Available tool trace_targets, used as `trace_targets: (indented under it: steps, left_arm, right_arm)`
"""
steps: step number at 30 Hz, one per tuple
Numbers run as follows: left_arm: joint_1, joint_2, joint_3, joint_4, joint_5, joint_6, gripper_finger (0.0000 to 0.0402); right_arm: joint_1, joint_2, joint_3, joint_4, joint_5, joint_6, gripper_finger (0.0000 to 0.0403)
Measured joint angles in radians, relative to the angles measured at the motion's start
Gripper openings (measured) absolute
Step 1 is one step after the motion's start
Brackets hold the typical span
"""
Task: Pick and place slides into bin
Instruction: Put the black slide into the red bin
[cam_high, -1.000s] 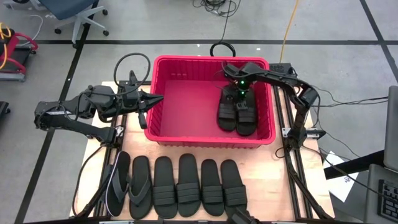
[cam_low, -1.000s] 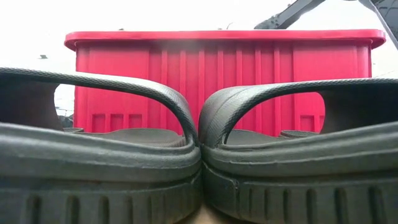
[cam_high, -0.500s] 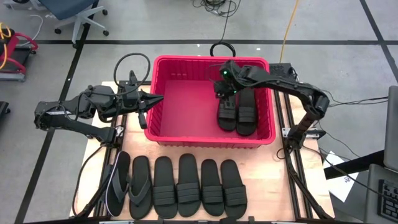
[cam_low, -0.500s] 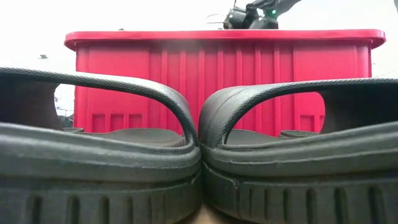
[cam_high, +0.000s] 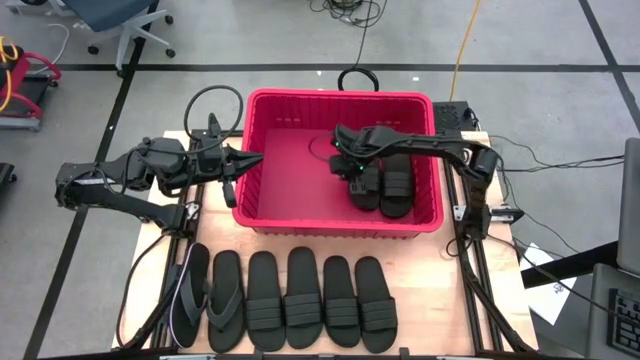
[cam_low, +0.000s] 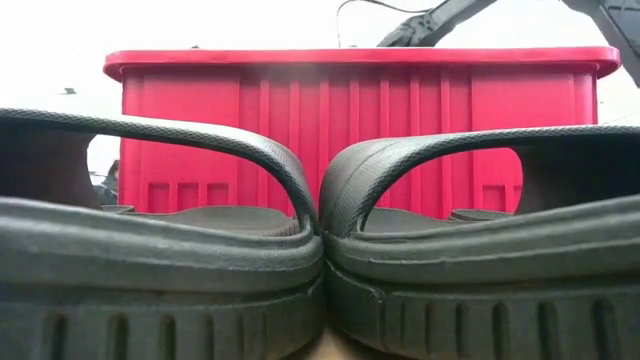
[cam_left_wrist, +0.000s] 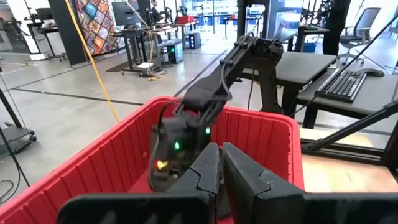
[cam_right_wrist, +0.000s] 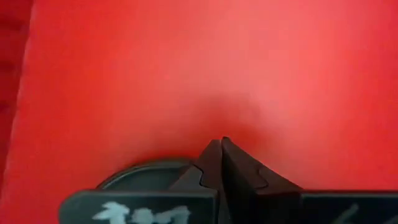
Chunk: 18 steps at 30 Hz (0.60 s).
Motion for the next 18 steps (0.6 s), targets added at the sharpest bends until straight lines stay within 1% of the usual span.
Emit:
trace_targets:
  steps: [5,9,18]
  left_arm:
    - [0.0,0.0,0.0,0.0,0.0,-0.003,0.0024]
    - [0.0,0.0,0.0,-0.001,0.0,0.001,0.0024]
    - [0.0,0.0,0.0,-0.004,0.0,0.002,0.0024]
  right_arm:
    - [0.021,0.032,0.001,-0.135,0.005,-0.095,0.0]
    - [0.023,0.045,0.003,-0.168,0.055,-0.084,0.0]
    - [0.012,0.017,0.0,-0.237,0.069,-0.075,0.0]
